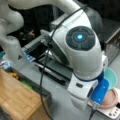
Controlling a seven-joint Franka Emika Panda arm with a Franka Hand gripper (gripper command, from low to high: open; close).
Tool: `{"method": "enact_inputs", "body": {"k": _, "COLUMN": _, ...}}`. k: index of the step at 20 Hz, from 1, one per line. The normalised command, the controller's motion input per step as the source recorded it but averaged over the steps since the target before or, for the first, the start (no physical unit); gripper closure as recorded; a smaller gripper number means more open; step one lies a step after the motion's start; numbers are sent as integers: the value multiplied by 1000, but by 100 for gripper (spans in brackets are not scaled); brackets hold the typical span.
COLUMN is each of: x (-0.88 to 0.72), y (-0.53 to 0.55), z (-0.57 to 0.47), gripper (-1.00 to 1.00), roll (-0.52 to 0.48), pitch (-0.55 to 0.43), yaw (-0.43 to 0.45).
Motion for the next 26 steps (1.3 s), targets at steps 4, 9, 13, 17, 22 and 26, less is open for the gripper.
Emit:
{"method": "enact_inputs", "body": {"k": 4, "x": -438, "y": 224, "z": -28, "gripper": 100, "roll": 114, "pitch": -113, "yaw": 41}}
{"method": "enact_inputs", "body": {"k": 9, "x": -446, "y": 144, "z": -71, "gripper": 100, "roll": 83, "pitch": -176, "yaw": 4}}
{"method": "enact_inputs", "body": {"k": 13, "x": -403, "y": 46, "z": -86, "gripper": 100, "roll": 70, "pitch": -230, "yaw": -56}}
{"method": "enact_inputs", "body": {"k": 17, "x": -556, "y": 54, "z": -31, "gripper": 100, "roll": 56, "pitch": -286, "yaw": -127}}
{"method": "enact_inputs", "body": {"k": 22, "x": -749, "y": 83, "z": -19, "gripper": 100, "roll": 31, "pitch": -288, "yaw": -145}}
{"method": "enact_inputs", "body": {"k": 26, "x": -819, "y": 38, "z": -81, "gripper": 100, "roll": 7, "pitch": -309, "yaw": -156}}
